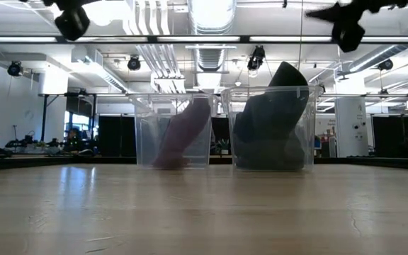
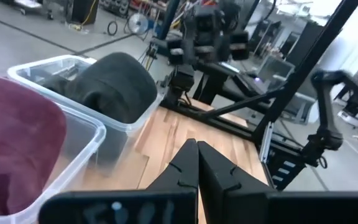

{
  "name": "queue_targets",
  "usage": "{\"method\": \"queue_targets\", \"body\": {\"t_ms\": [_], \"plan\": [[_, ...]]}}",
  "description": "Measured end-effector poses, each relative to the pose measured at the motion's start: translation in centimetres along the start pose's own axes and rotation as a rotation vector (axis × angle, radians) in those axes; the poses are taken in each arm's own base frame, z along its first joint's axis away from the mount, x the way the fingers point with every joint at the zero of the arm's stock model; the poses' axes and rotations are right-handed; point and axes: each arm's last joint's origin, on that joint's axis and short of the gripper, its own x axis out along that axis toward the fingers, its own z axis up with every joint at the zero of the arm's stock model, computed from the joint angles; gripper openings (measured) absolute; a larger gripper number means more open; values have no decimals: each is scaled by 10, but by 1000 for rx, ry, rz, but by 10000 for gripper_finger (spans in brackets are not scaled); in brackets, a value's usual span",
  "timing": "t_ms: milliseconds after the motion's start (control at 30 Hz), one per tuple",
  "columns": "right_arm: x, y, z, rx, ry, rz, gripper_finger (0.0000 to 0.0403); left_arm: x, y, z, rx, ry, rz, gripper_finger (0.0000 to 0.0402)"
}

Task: Pick and place caps into container
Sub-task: Return to Home Position

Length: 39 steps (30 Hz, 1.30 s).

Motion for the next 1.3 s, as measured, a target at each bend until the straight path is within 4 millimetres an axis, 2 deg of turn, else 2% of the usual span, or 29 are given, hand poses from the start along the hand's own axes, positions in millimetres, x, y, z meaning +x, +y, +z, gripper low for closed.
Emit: {"method": "queue_targets", "body": {"t_ms": [133, 233, 500, 667, 767, 933, 1300], "plan": [[-3, -13, -19, -43, -123, 127, 173, -18, 8, -8, -12, -41, -18, 0], [-8, -21, -29, -47, -211, 208, 173, -25, 17, -21, -40, -59, -12, 0], [-17, -36, -50, -47, -305, 381, 169, -35, 36, -56, -140, -104, 4, 0], [-16, -49, -68, -50, -261, 314, 173, -42, 45, -63, -139, -169, 86, 0], [-14, -61, -80, 4, -248, 226, 173, -46, 54, -75, -132, -139, 198, 0], [-13, -65, -83, 27, -243, 134, 169, -52, 60, -81, -178, -131, 293, 0], [-10, -71, -92, -12, -167, 39, 173, -52, 60, -81, -196, -133, 300, 0]]}}
